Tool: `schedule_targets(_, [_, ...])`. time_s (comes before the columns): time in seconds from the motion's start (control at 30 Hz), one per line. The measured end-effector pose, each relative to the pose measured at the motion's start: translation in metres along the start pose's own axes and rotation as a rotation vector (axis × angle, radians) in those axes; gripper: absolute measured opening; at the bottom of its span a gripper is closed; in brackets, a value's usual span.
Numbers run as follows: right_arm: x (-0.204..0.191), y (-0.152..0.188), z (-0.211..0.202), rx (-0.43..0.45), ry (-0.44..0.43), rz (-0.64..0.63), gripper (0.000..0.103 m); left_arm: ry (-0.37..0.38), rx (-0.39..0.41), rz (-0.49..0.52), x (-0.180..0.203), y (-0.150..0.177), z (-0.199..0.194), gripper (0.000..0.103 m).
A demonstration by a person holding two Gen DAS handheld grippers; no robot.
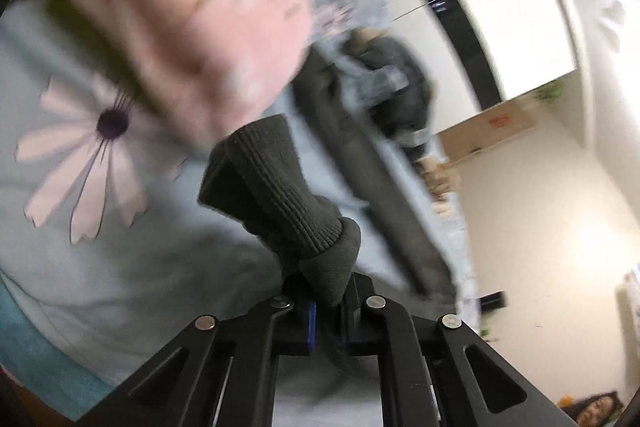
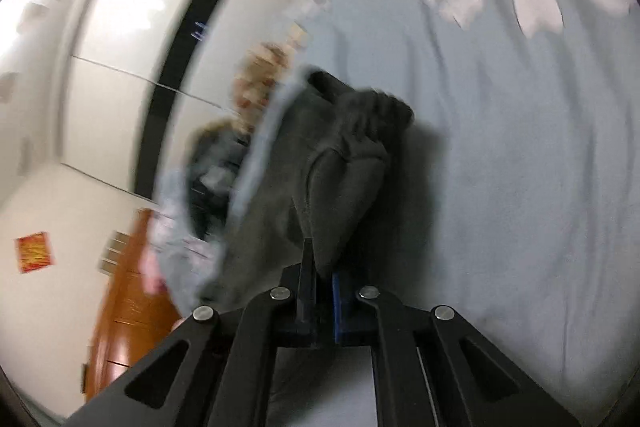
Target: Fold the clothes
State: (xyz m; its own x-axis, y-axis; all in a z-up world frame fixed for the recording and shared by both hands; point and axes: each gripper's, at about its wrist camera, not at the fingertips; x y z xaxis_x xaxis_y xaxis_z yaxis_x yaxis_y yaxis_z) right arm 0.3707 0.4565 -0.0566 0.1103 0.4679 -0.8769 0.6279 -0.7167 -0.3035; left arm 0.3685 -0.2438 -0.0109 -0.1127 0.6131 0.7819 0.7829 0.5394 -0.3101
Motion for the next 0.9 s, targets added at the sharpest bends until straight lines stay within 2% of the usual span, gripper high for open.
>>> schedule_targets(0.07, [-0.012,0.0,-0.013,0.026,-0.049,-0.027,0.005,0.026,0.027,0.033,0.016,-0.006,-0.018,0.008])
schedule_targets(0.13, [-0.024,0.001,-0.016,0.021,-0.046,-0.06,0.005,-0.009,0.026,0.016,0.024,-0.011,-0.019,0.008])
schedule_targets(0.2, [-0.031,-0.005,-0.01,0.009,-0.025,-0.055,0.005,-0.015,0.018,-0.016,0.032,-0.023,-0.008,0.008])
schedule_targets(0.3, [-0.042,-0.021,-0.005,0.013,-0.058,-0.034,0.005,-0.023,0.034,-0.033,0.053,-0.047,0.013,0.008])
schedule_targets(0.4, [-0.065,-0.044,0.008,0.01,-0.048,-0.051,0.006,-0.055,0.037,-0.041,0.071,-0.081,0.036,0.008])
schedule_targets(0.53, [-0.093,-0.08,0.039,-0.025,0.02,-0.08,0.006,-0.133,-0.007,-0.084,0.079,-0.134,0.093,0.009])
schedule_targets(0.73, [-0.107,-0.135,0.117,-0.095,0.201,-0.089,0.007,-0.311,-0.106,-0.184,0.07,-0.217,0.203,0.009])
schedule_targets(0.9, [-0.087,-0.162,0.175,-0.129,0.305,-0.086,0.008,-0.378,-0.132,-0.181,0.06,-0.241,0.265,0.012])
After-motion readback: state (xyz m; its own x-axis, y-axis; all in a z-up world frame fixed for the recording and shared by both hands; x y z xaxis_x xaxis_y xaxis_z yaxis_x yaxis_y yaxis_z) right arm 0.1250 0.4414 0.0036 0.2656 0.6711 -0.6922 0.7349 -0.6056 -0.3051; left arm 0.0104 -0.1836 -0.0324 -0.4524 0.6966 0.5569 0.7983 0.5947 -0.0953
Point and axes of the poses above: each gripper's, at about its wrist camera, not at the fingertips, and z roughly the way its jaws point, x to its right, y to its underside, and after that the axes turned 7 degrees about -x, right-handed
